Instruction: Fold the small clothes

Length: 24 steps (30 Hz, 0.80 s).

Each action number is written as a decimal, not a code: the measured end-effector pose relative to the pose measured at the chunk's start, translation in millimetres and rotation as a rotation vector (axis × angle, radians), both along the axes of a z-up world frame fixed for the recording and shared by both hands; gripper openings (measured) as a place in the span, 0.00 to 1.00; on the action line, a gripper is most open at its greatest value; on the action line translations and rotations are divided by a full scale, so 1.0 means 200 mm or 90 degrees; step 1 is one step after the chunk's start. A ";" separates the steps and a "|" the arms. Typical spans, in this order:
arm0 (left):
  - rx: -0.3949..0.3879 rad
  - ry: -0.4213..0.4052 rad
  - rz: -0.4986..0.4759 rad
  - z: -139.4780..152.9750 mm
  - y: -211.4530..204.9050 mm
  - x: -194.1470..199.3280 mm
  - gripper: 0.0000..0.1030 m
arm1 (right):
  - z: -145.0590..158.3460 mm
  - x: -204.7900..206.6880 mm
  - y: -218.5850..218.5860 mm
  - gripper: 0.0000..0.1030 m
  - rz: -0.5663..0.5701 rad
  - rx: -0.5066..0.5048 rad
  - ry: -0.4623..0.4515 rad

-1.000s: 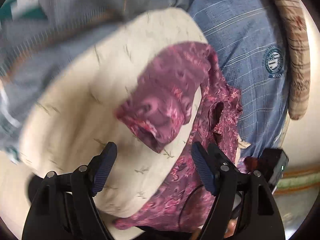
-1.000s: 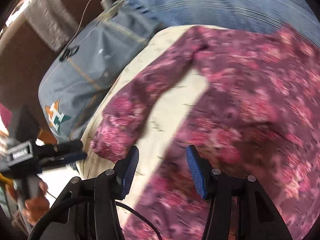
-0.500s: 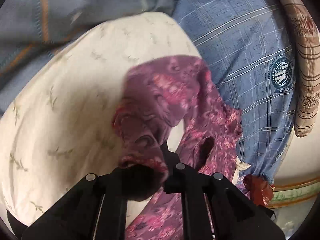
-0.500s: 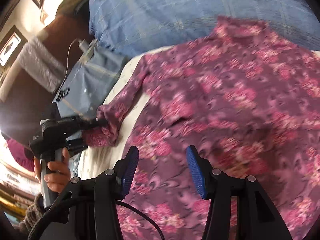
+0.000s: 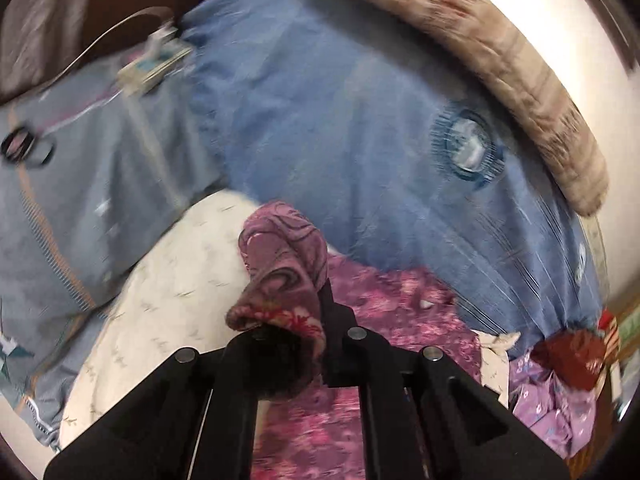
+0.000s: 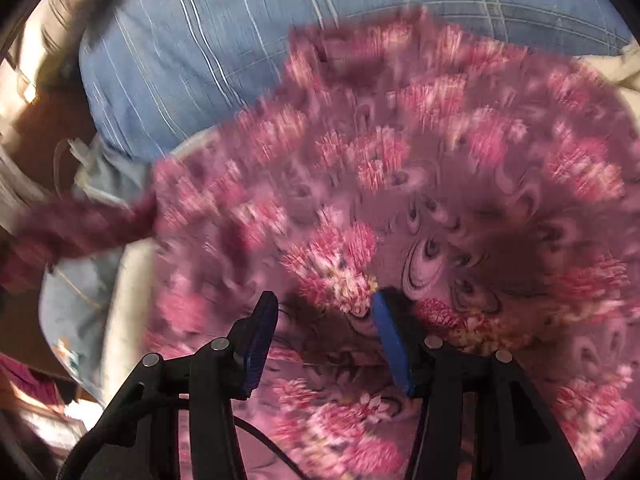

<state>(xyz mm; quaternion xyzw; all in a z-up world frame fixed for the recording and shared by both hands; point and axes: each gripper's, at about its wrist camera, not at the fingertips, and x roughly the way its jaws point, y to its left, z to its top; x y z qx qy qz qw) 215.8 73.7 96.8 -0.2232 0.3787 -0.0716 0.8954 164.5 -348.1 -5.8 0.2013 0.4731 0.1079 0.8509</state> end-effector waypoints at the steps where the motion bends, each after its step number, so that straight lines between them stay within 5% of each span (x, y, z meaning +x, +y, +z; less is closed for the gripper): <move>1: 0.011 -0.005 -0.013 0.04 -0.08 0.01 0.05 | 0.02 -0.02 0.01 0.49 0.004 -0.010 -0.019; 5: 0.046 -0.030 -0.098 0.14 -0.54 0.04 0.05 | 0.08 -0.14 -0.11 0.50 -0.007 0.044 -0.022; 9: 0.075 -0.023 -0.184 0.11 -1.05 0.09 0.06 | 0.13 -0.36 -0.41 0.50 -0.083 0.021 -0.039; 12: 0.104 0.023 -0.242 -0.06 -1.46 0.11 0.06 | 0.13 -0.55 -0.65 0.50 -0.140 0.018 -0.034; 17: 0.180 0.210 -0.359 -0.58 -2.03 0.13 0.09 | 0.06 -0.81 -0.94 0.50 -0.211 0.056 -0.005; 20: 0.223 0.263 -0.397 -0.70 -2.12 0.05 0.13 | 0.07 -0.94 -1.03 0.50 -0.236 0.089 -0.004; 24: 0.160 0.208 -0.454 -0.48 -1.98 -0.07 0.42 | 0.16 -1.00 -1.08 0.50 -0.250 0.102 -0.042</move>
